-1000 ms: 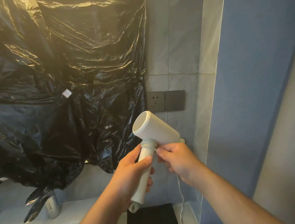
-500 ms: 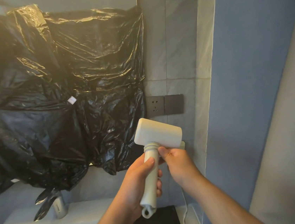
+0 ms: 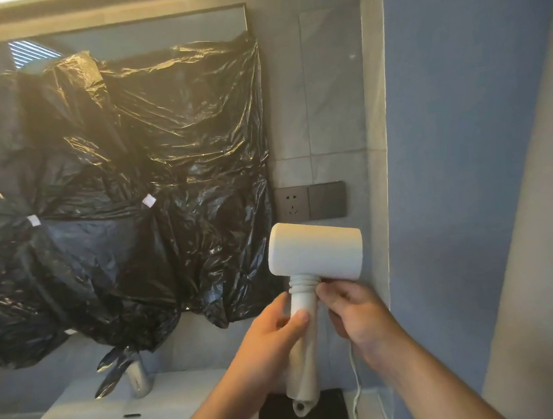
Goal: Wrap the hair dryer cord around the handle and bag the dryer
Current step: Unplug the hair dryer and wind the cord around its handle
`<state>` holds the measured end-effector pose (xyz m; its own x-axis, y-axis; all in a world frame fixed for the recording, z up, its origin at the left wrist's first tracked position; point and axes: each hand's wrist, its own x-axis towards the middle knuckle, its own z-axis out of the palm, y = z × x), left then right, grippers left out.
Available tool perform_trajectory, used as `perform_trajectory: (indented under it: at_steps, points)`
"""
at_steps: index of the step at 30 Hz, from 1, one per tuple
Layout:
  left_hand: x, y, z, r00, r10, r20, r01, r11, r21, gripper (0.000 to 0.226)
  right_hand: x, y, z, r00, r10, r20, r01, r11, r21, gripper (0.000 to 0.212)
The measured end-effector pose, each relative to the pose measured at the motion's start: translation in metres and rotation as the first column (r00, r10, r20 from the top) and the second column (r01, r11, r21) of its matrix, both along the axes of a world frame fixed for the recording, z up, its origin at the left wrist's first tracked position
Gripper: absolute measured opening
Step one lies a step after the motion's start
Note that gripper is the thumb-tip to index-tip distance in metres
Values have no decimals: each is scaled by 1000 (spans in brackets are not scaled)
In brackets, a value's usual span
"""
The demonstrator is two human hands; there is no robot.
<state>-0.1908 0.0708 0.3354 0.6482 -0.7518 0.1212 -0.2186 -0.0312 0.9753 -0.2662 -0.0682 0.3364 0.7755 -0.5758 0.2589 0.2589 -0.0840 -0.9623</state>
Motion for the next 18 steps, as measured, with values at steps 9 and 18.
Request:
perform_trajectory:
  at_steps: [9, 18]
  points:
    - [12, 11, 80, 663, 89, 743, -308, 937, 164, 128, -22, -13, 34, 982, 86, -167, -139, 931, -337, 34]
    - [9, 10, 104, 836, 20, 548, -208, 936, 283, 89, -36, -17, 71, 941, 303, -154, -339, 868, -364, 16]
